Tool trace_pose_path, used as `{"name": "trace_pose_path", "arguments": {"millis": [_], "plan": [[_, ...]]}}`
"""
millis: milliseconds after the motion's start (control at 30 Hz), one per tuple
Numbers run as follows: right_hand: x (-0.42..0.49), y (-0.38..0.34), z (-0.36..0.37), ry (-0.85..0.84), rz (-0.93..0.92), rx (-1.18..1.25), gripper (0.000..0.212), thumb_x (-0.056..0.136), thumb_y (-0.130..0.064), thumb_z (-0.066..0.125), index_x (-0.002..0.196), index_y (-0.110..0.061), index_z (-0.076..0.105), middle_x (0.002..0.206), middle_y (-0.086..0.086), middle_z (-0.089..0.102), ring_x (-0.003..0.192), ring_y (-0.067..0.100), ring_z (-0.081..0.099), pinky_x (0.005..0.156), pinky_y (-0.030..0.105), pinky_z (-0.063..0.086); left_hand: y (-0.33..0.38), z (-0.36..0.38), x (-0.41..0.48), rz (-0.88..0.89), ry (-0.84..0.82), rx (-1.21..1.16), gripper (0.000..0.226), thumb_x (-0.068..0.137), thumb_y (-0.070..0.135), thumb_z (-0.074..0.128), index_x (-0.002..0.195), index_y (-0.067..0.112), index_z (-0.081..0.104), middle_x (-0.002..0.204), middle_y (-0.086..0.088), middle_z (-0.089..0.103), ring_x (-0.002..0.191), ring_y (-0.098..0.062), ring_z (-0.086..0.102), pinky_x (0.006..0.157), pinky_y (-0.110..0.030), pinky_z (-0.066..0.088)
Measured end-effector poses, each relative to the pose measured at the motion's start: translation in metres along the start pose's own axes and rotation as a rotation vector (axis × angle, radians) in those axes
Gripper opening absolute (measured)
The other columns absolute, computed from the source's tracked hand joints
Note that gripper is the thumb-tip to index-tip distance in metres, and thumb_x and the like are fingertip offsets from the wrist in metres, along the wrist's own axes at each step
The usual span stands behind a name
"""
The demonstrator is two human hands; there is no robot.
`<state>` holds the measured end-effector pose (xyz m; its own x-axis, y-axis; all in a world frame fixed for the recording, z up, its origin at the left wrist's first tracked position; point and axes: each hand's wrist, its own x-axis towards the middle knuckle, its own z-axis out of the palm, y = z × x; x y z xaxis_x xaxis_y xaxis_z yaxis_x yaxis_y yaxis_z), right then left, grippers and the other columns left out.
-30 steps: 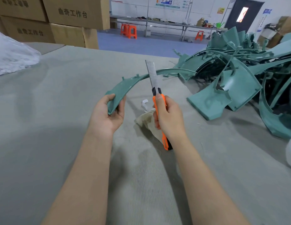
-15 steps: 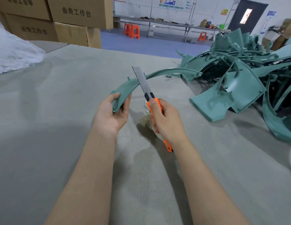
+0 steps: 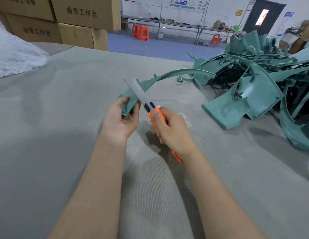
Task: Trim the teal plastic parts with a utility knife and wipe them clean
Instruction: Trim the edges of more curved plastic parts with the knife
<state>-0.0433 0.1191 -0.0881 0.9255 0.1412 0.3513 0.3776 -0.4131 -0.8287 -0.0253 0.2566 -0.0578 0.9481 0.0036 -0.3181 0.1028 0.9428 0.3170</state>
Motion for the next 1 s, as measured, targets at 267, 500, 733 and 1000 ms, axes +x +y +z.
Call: {"name": "trace_pose_path", "arguments": {"millis": [267, 500, 733, 1000], "plan": [[0.0017, 0.0053, -0.0033, 0.057, 0.002, -0.077, 0.04, 0.096, -0.048, 0.044, 0.081, -0.013, 0.057, 0.055, 0.0, 0.048, 0.05, 0.017, 0.047, 0.055, 0.039, 0.045, 0.0008, 0.0001, -0.0054, 0.001, -0.021, -0.066, 0.023, 0.094, 0.001, 0.051, 0.115, -0.005, 0.058, 0.094, -0.022, 0.067, 0.075, -0.033, 0.07, 0.051, -0.027, 0.057], [-0.0016, 0.0016, -0.0002, -0.025, -0.025, -0.029, 0.036, 0.095, -0.045, 0.047, 0.07, -0.019, 0.051, 0.054, 0.003, 0.043, 0.049, 0.017, 0.042, 0.052, 0.038, 0.04, 0.0018, 0.0027, -0.0024, 0.037, -0.01, -0.109, 0.021, 0.096, 0.001, 0.049, 0.116, -0.001, 0.056, 0.122, -0.017, 0.064, 0.11, -0.027, 0.065, 0.068, -0.029, 0.058], [-0.0031, 0.0004, 0.0027, -0.113, -0.038, -0.067, 0.042, 0.097, -0.04, 0.05, 0.076, -0.004, 0.052, 0.052, -0.004, 0.04, 0.049, 0.013, 0.041, 0.052, 0.034, 0.039, 0.0021, 0.0073, -0.0078, -0.012, -0.074, -0.159, 0.021, 0.098, 0.006, 0.044, 0.091, -0.005, 0.06, 0.089, -0.02, 0.067, 0.076, -0.03, 0.069, 0.054, -0.032, 0.058], [-0.0042, -0.003, 0.0012, -0.173, -0.009, -0.06, 0.041, 0.098, -0.037, 0.051, 0.077, -0.001, 0.051, 0.05, -0.006, 0.041, 0.048, 0.012, 0.04, 0.053, 0.033, 0.039, 0.0018, 0.0023, -0.0037, -0.032, -0.112, -0.214, 0.036, 0.097, 0.009, 0.042, 0.072, -0.007, 0.064, 0.081, -0.02, 0.069, 0.076, -0.03, 0.065, 0.063, -0.034, 0.058]]}}
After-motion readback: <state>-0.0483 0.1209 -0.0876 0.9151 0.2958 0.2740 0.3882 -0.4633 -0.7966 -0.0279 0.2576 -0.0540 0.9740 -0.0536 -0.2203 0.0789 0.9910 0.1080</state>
